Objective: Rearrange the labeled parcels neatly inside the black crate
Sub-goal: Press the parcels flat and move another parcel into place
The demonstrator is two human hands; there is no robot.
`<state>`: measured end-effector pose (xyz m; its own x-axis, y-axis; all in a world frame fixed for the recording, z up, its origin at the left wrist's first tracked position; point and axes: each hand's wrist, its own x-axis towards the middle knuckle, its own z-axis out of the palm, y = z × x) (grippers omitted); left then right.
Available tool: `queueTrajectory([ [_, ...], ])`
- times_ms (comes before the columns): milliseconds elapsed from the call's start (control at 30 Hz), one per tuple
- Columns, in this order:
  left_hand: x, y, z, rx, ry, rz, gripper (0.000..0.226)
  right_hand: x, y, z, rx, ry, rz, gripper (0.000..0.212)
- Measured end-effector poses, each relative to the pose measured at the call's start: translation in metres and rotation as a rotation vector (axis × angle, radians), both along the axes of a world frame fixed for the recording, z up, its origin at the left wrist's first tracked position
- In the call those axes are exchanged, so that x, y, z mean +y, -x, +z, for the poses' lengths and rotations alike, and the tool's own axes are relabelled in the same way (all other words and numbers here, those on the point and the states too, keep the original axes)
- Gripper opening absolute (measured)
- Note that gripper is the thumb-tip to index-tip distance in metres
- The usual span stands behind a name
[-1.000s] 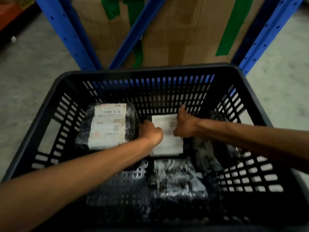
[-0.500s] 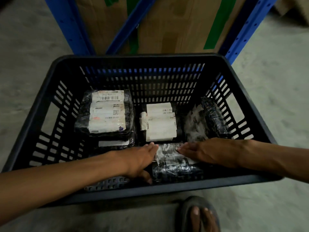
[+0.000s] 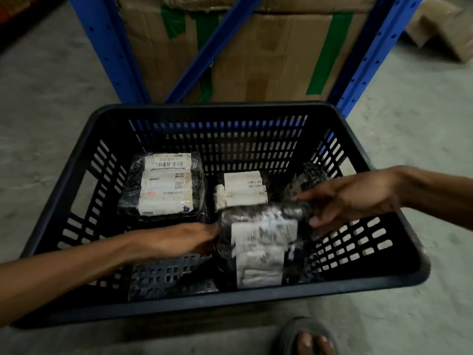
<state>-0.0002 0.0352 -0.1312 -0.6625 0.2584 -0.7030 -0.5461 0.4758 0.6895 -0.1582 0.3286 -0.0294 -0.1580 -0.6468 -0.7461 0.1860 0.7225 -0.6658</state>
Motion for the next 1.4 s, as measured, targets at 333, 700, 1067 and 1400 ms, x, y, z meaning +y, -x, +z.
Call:
queueTrajectory([
  [333, 0.061, 0.062, 0.041, 0.170, 0.019, 0.827, 0.087, -0.066, 0.000, -0.022, 0.403, 0.078, -0.690, 0.032],
  [700, 0.080, 0.123, 0.005, 0.035, 0.390, 0.991, 0.064, -0.096, 0.031, -0.092, 0.432, -0.083, -0.615, 0.017],
  [1067, 0.091, 0.118, 0.010, 0.053, 0.433, 0.930, 0.067, -0.100, 0.035, -0.070, 0.575, -0.304, -0.224, 0.062],
  [1400, 0.163, 0.060, 0.012, -0.172, -0.020, 0.597, 0.034, -0.036, 0.010, 0.043, 1.428, -0.345, 0.940, 0.050],
])
